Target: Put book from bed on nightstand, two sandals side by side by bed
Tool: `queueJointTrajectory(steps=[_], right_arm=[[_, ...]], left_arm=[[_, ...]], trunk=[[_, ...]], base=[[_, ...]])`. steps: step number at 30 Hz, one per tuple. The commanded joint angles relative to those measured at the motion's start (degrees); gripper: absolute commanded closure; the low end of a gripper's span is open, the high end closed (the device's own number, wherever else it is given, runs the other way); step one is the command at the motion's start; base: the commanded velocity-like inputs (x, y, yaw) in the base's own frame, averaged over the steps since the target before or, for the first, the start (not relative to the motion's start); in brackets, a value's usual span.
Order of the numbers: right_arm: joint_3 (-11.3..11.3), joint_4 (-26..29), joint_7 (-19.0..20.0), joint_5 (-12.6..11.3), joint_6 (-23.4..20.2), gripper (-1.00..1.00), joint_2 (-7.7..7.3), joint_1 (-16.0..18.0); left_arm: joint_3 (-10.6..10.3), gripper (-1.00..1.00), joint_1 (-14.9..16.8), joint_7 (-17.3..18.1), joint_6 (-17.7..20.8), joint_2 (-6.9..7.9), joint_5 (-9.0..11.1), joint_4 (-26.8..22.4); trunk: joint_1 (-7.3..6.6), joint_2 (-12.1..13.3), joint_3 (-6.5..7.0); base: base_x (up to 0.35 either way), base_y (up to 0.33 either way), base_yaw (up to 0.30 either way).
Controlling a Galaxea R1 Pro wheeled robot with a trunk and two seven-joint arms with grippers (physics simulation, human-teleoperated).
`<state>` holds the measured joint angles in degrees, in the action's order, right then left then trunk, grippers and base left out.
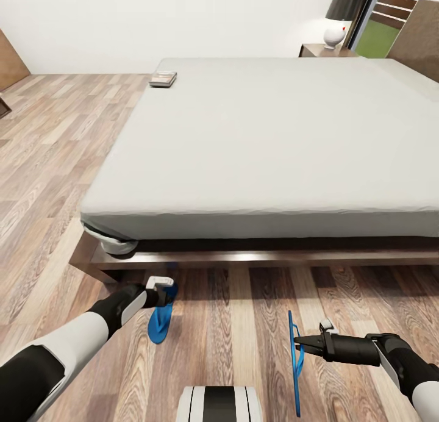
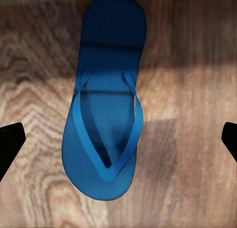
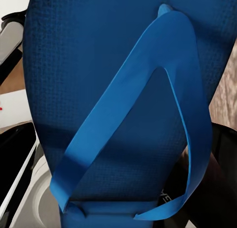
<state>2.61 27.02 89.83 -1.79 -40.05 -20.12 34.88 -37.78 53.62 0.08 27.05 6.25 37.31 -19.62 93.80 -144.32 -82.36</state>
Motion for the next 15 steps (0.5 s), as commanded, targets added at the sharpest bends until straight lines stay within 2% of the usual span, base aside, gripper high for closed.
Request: queueJointTrajectory(steps=[1, 12, 15], right_arm=[[0.0, 0.0, 0.2, -0.1, -0.6, 1.0, 0.0, 0.0], [0.0, 0.0, 0.2, -0.1, -0.6, 1.0, 0.0, 0.0], [0.0, 0.0, 0.2, -0.1, -0.6, 1.0, 0.0, 0.0]], left_arm=[[-0.3, -1.0, 0.0, 0.0, -0.1, 0.06, 0.1, -0.1], [-0.3, -1.0, -0.3, 0.0, -1.6, 0.06, 0.2, 1.0], [-0.3, -1.0, -0.3, 0.1, -1.8, 0.07, 0.2, 1.3]], trunk=[[-0.01, 0.0, -0.04], [-0.01, 0.0, -0.04], [-0.09, 0.0, 0.63]], base=[[0.0, 0.0, 0.0], [0.0, 0.0, 0.0], [0.0, 0.0, 0.0]])
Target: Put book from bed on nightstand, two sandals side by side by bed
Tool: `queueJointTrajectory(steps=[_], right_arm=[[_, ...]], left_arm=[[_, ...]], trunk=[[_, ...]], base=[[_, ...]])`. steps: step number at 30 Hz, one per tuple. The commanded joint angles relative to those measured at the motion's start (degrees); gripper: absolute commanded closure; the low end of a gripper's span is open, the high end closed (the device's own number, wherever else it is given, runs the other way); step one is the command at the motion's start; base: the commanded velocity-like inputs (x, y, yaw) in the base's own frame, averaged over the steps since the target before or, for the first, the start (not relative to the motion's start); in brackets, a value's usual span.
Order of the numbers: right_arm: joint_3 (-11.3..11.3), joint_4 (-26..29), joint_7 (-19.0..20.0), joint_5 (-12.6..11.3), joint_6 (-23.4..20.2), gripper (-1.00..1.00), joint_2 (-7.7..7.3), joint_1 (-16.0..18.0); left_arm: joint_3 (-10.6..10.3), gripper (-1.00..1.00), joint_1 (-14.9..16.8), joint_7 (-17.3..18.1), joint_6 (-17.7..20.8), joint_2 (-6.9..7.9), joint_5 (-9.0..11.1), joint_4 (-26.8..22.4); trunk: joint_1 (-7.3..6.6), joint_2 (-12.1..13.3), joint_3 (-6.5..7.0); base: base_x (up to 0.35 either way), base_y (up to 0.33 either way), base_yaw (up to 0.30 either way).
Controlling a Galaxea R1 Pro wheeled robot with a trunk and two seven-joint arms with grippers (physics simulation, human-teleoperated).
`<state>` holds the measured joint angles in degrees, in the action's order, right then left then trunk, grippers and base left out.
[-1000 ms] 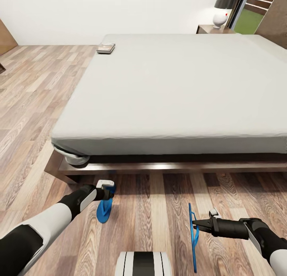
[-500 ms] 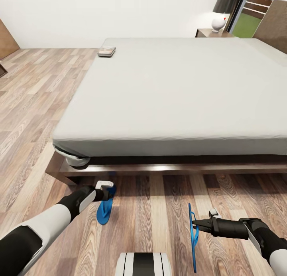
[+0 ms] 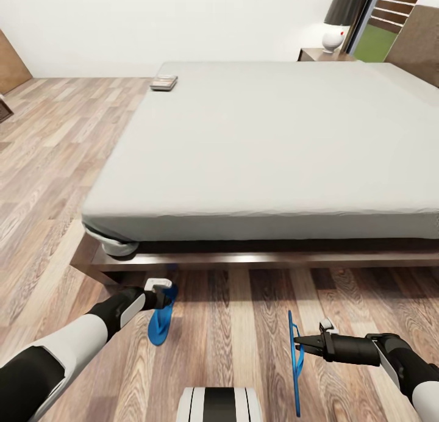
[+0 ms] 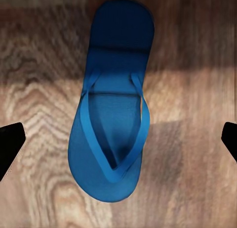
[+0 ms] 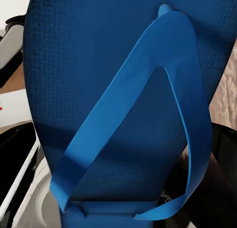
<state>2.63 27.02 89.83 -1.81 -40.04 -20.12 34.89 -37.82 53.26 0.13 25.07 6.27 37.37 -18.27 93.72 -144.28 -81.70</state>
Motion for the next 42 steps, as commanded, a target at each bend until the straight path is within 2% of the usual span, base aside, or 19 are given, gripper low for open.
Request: queueJointTrajectory(steps=[1, 9, 11, 21, 25, 31, 35, 38, 42], right_arm=[[0.0, 0.0, 0.2, 0.0, -0.6, 1.0, 0.03, 0.0], [0.0, 0.0, 0.2, 0.0, -0.6, 1.0, 0.0, 0.0], [0.0, 0.0, 0.2, 0.0, -0.7, 1.0, 0.0, 0.0], [-0.1, 0.0, 0.2, 0.0, -0.7, 1.0, 0.0, 0.0], [-0.1, 0.0, 0.2, 0.1, -0.7, 1.0, 0.0, 0.0], [0.0, 0.0, 0.2, 0.2, -0.7, 1.0, -0.06, 0.0], [0.0, 0.0, 0.2, 0.2, -0.7, 1.0, -0.08, 0.0], [0.0, -0.1, 0.2, 0.2, -0.7, 1.0, -0.09, 0.0], [0.0, -0.1, 0.2, 0.2, -0.7, 1.0, -0.13, 0.0]], left_arm=[[-0.3, -1.0, 0.0, 0.0, 0.2, 0.05, 0.1, 0.0], [-0.4, -1.0, -0.1, 0.0, 0.2, 0.06, 0.1, 1.9], [-0.5, -1.0, -0.2, 0.0, 0.1, 0.06, 0.1, 2.9], [-0.4, -1.0, -5.1, 0.0, -0.9, 0.07, 0.1, 4.2], [-0.4, -1.0, -5.9, -0.1, -1.5, 0.16, 0.1, 4.3], [-0.4, -1.0, -7.3, -2.5, -2.7, 0.2, 0.1, 4.4], [-0.3, -1.0, -7.6, -4.1, -2.8, 0.27, 0.2, 4.4], [-0.3, -1.0, -7.9, -4.7, -2.8, 1.38, 0.2, 4.4], [-0.3, -1.0, -8.7, -5.0, -2.8, 4.07, 0.2, 5.9]], trunk=[[-0.03, 0.0, 0.19], [-0.03, 0.0, 0.19], [-0.08, 0.0, 0.63], [-0.26, 0.1, 2.19], [-0.26, 0.1, 2.19], [-0.39, 0.2, 3.29], [-0.39, 0.2, 3.29], [-0.47, 0.2, 3.96], [-0.57, 0.3, 4.84]], base=[[0.0, 0.0, 0.0], [0.0, 0.0, 0.0], [0.0, 0.0, 0.0], [0.0, 0.0, 0.0], [0.0, 0.0, 0.0], [0.0, 0.0, 0.0], [0.0, 0.0, 0.0], [0.0, 0.0, 0.0], [0.0, 0.0, 0.0]])
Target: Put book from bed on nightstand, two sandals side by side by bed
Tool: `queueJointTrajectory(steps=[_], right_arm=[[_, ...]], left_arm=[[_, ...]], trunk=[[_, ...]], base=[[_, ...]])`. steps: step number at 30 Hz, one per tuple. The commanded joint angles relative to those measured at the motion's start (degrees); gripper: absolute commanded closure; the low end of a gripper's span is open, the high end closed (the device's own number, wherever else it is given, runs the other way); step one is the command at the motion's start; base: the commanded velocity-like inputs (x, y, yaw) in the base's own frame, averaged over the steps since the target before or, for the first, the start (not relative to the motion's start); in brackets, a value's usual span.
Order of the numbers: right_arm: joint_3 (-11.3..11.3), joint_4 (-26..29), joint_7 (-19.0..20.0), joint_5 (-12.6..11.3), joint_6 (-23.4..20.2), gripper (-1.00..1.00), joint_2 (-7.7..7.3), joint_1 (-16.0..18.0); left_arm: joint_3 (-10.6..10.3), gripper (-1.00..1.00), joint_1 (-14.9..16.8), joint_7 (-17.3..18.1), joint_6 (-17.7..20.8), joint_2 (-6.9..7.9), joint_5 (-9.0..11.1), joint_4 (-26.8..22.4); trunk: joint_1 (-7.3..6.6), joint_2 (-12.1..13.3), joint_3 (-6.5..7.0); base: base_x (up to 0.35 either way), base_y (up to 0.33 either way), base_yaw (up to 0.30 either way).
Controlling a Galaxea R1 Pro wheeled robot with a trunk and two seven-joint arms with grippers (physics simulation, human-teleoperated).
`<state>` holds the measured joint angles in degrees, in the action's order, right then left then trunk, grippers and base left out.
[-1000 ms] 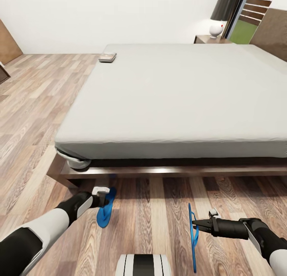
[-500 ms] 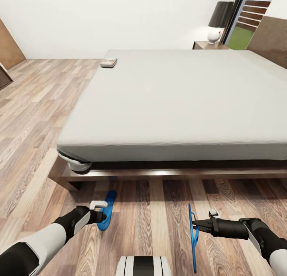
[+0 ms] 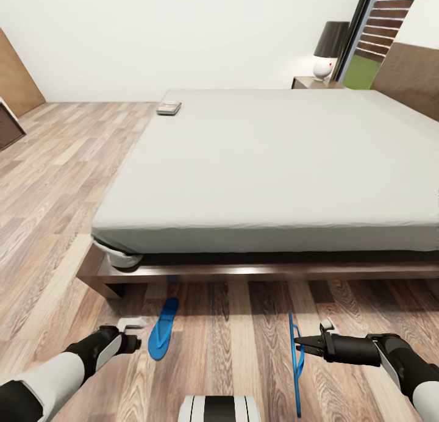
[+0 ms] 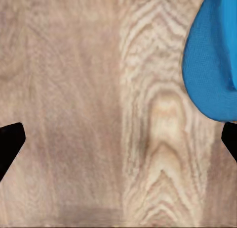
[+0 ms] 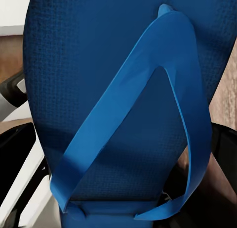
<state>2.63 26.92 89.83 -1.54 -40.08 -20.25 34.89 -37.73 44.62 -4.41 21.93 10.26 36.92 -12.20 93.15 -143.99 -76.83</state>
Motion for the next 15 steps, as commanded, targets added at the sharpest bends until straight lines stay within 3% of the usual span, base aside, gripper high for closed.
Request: queueJointTrajectory(steps=[1, 6, 9, 15], right_arm=[[0.0, 0.0, 0.2, 0.0, -0.6, 1.0, 0.0, 0.0], [0.0, 0.0, 0.2, 0.0, -0.6, 1.0, 0.03, 0.0], [0.0, -0.1, -1.4, 0.0, -0.6, 1.0, 0.08, 0.0], [-0.1, -0.1, -8.4, -0.1, -0.7, 1.0, 0.22, 0.0]], left_arm=[[-0.4, -1.0, -0.1, -0.4, 0.2, 0.46, 0.7, 0.5], [-0.3, -1.0, -0.6, -1.4, -2.2, 4.22, 0.9, 6.6], [-0.2, -1.0, -2.0, -4.6, -3.9, 9.31, 1.0, 9.4], [0.0, -1.0, -8.2, -9.1, -8.0, 15.4, 1.8, 10.8]], trunk=[[-0.03, 0.0, 0.19], [-0.11, 0.0, 0.85], [-0.11, 0.0, 0.85], [-0.11, 0.0, 0.85]], base=[[0.0, 0.0, 0.0], [0.0, 0.0, 0.0], [0.0, 0.0, 0.0], [0.0, 0.0, 0.0]])
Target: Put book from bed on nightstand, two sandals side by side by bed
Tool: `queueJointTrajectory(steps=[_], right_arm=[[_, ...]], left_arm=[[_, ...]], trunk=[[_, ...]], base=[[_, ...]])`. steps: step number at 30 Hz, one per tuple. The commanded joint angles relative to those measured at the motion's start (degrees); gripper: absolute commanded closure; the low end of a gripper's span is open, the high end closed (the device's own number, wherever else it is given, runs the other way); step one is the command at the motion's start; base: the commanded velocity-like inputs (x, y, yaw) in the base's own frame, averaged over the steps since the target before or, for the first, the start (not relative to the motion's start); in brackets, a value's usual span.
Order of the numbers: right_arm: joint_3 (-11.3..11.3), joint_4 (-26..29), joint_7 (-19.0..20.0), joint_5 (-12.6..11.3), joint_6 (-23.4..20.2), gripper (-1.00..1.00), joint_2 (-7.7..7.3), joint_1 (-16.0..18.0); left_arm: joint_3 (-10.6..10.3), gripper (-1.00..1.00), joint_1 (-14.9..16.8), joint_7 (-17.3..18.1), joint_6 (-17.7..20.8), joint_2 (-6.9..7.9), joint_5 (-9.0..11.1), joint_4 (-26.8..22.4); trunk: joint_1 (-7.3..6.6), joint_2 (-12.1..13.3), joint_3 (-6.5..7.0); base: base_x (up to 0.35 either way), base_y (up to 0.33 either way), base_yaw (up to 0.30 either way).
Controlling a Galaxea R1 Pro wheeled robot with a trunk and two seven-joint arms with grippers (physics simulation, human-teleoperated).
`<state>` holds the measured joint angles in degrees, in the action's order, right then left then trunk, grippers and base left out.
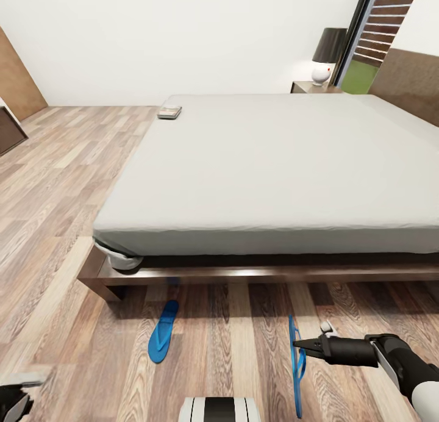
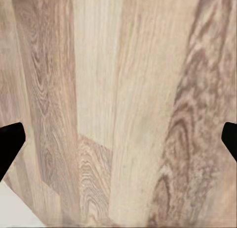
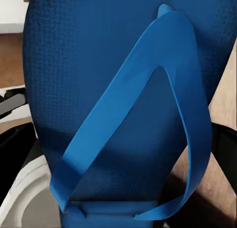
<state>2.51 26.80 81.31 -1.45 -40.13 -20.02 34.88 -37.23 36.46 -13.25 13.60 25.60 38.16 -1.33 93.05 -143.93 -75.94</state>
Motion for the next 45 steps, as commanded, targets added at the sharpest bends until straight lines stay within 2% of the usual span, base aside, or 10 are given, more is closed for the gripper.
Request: queueJointTrajectory(steps=[1, 2, 4, 8, 17, 21, 27, 35, 39, 45], right_arm=[[0.0, 0.0, -0.7, -0.2, -0.6, 1.0, 0.01, 0.0], [0.0, 0.0, -1.6, -0.2, -0.6, 1.0, 0.02, 0.0], [0.0, 0.0, -6.8, -0.2, -0.6, 1.0, 0.1, 0.0], [0.2, 0.1, -15.0, -0.3, -0.7, 1.0, 0.06, 0.0], [0.3, 1.4, -30.1, -0.6, -0.7, 1.0, 0.24, 0.2], [0.2, 3.4, -34.8, -0.5, -0.8, 1.0, 1.65, 0.2], [0.0, 7.7, -46.5, -0.3, -1.2, 1.0, 4.66, 0.2], [-2.5, 14.1, -49.9, 0.2, -1.7, 1.0, 4.17, 0.3], [-3.8, 15.5, -50.0, 3.8, -1.9, 1.0, 2.43, 0.2], [-4.3, 15.8, -50.0, 5.6, -1.8, 1.0, 1.65, 0.0]], left_arm=[[-0.5, -1.0, -0.6, -0.5, -0.1, 0.51, 0.9, -0.1], [-0.5, -1.0, -1.1, -0.6, -0.4, 0.98, 1.5, 0.0], [-0.5, -1.0, -3.0, -0.8, -1.7, 2.41, 4.5, 0.1], [-0.5, -1.0, -4.1, -1.0, -2.7, 3.14, 6.6, 0.1], [-0.6, -1.0, -4.5, -1.2, -3.2, 3.39, 7.6, 0.0], [-0.6, -1.0, -4.6, -1.2, -3.4, 3.4, 7.6, 0.0], [-0.6, -1.0, -4.6, -1.3, -3.8, 3.4, 7.5, 0.0], [-0.7, -1.0, -4.6, -1.3, -3.9, 3.4, 7.3, 0.0], [-0.7, -1.0, -4.6, -1.3, -3.9, 3.4, 7.3, 0.0], [-0.7, -1.0, -4.6, -1.3, -3.9, 3.33, 7.3, 0.0]], trunk=[[-0.01, 0.0, -0.03], [-0.01, 0.0, -0.03], [-0.01, 0.0, -0.03], [-0.01, 0.0, -0.03], [-0.01, 0.0, -0.03], [-0.01, 0.0, -0.03], [-0.01, 0.0, -0.03], [-0.01, 0.0, -0.03], [-0.01, 0.0, -0.03], [-0.01, 0.0, -0.03]], base=[[0.0, 0.0, 0.0], [0.0, 0.0, 0.0], [0.0, 0.0, 0.0], [0.0, 0.0, 0.0], [0.0, 0.0, 0.0], [0.0, 0.0, 0.0], [0.0, 0.0, 0.0], [0.0, 0.0, 0.0], [0.0, 0.0, 0.0], [0.0, 0.0, 0.0]])
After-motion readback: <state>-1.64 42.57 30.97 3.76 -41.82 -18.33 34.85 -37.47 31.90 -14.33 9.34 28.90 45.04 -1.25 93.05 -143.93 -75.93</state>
